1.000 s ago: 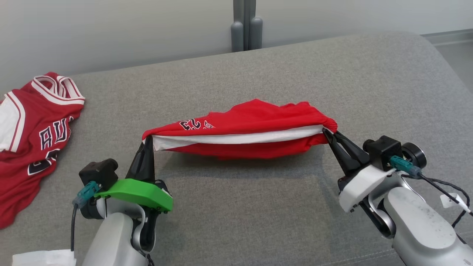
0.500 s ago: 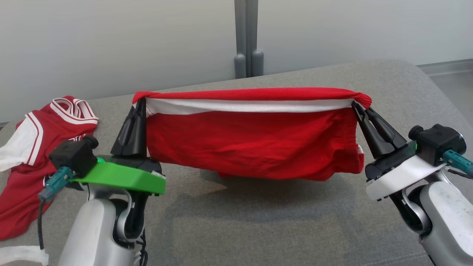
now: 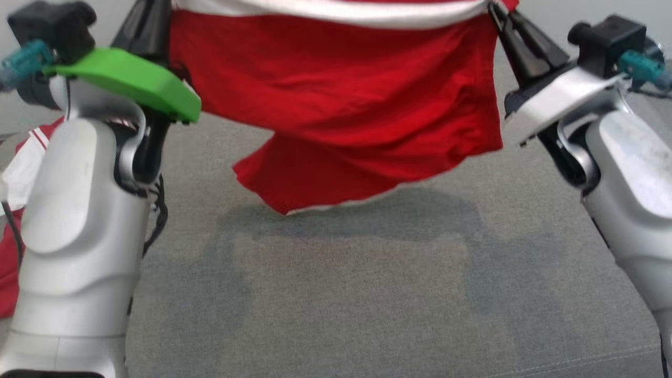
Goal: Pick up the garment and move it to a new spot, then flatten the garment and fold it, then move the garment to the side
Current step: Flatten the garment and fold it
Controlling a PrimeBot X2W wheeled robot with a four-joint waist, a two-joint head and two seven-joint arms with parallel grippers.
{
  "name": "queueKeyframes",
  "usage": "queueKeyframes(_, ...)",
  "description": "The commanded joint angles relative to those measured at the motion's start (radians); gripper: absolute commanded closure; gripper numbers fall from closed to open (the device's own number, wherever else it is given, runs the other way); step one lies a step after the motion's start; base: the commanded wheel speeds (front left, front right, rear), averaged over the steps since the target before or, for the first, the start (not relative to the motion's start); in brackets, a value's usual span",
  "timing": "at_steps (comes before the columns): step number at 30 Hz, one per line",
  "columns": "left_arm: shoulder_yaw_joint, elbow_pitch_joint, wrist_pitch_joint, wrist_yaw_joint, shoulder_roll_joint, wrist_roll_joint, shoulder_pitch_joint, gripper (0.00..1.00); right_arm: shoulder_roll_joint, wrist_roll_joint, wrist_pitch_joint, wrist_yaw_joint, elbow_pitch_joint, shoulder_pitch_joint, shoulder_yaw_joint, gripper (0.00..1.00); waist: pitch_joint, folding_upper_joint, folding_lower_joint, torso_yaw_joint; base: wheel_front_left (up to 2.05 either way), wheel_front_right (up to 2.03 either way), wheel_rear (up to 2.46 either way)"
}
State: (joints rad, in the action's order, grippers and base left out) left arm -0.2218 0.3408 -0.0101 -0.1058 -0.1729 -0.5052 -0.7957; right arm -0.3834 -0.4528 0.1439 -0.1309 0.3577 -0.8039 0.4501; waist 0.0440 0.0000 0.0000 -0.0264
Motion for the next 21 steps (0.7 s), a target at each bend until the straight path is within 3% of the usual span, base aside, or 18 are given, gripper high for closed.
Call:
queueKeyframes(1,-0.002,0.053,0.018,-0.005,-0.005,0.022,-0.083,1.0,0.01,0.004,0.023,0.0,0.067,-0.085,0.011,1.0,0.049,0.0,0.0,0.004,0.0,0.0,0.0)
queueKeyframes(5,0.005,0.183,0.107,0.006,0.015,0.052,-0.25,1.0,0.04,0.056,0.085,0.0,0.242,-0.265,0.014,1.0,0.087,0.0,0.0,0.011,0.0,0.0,0.0)
queueKeyframes(10,0.002,0.286,0.199,0.006,0.035,0.063,-0.319,1.0,0.065,0.119,0.119,0.0,0.357,-0.338,-0.014,1.0,0.132,0.0,0.0,0.024,0.0,0.0,0.0)
queueKeyframes(15,-0.056,0.399,0.25,-0.016,0.072,0.046,-0.237,1.0,0.078,0.13,0.122,0.0,0.405,-0.232,-0.013,1.0,0.206,0.0,0.0,0.043,0.0,0.0,0.0)
queueKeyframes(21,-0.117,0.407,0.27,-0.024,0.089,-0.006,-0.052,1.0,0.068,0.068,0.122,0.0,0.357,-0.059,0.035,1.0,0.238,0.0,0.0,0.044,0.0,0.0,0.0)
